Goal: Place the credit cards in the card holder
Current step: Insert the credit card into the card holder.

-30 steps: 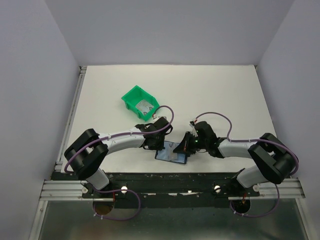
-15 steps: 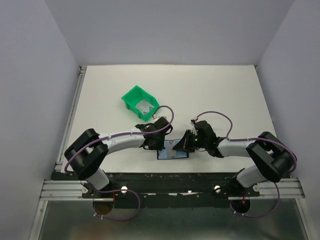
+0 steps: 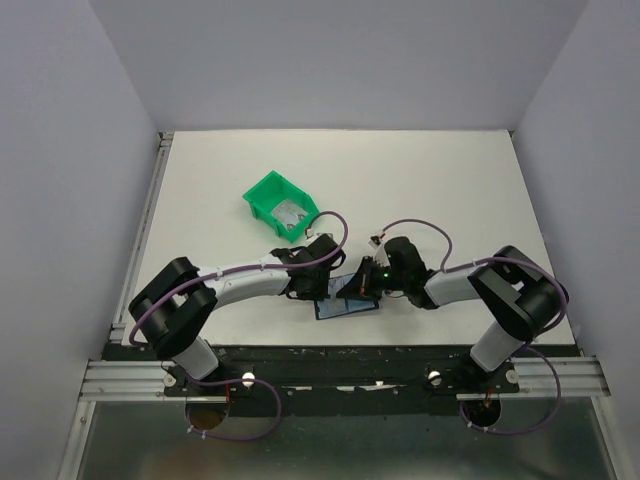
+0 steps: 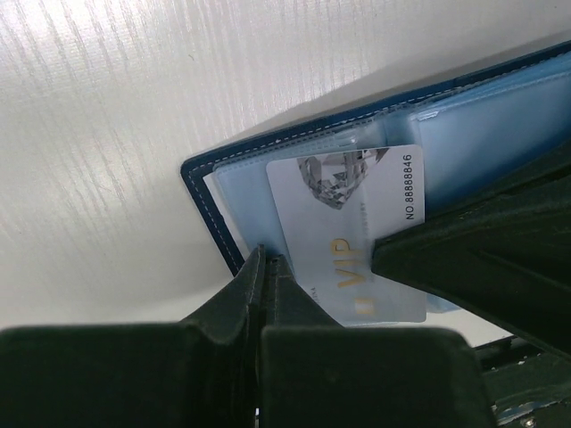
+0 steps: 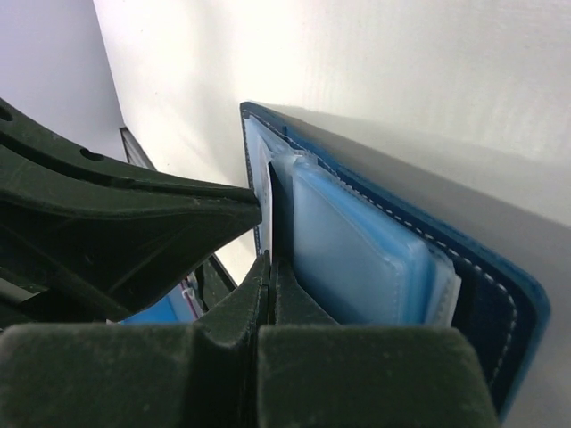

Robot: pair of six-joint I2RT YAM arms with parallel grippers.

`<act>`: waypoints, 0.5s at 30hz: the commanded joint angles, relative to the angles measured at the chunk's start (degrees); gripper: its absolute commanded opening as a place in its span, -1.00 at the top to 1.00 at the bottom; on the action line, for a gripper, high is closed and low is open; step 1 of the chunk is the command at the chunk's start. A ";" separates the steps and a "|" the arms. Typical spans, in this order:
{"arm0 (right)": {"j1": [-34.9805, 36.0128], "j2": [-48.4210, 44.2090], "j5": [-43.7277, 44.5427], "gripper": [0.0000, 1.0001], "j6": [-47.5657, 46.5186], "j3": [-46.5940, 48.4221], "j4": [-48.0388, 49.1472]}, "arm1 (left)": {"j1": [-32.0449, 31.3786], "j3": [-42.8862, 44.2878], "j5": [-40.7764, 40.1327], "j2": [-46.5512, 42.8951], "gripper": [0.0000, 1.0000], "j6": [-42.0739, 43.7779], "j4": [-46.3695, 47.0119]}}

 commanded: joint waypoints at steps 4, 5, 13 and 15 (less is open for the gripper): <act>0.17 -1.22 -3.25 0.99 -6.01 3.36 -6.40 | -0.28 -1.35 1.24 2.49 1.00 0.38 -1.22; 0.17 -1.66 -3.51 0.99 -6.53 3.53 -7.11 | -0.28 -1.35 1.24 2.58 1.00 0.30 -1.22; 0.17 -8.07 2.45 0.50 -11.63 5.12 -19.13 | -0.28 -1.78 1.24 2.23 1.00 0.30 -1.04; 0.17 -10.00 4.83 0.22 -13.21 6.08 -22.83 | -0.28 -1.87 1.24 2.23 1.00 0.30 -1.04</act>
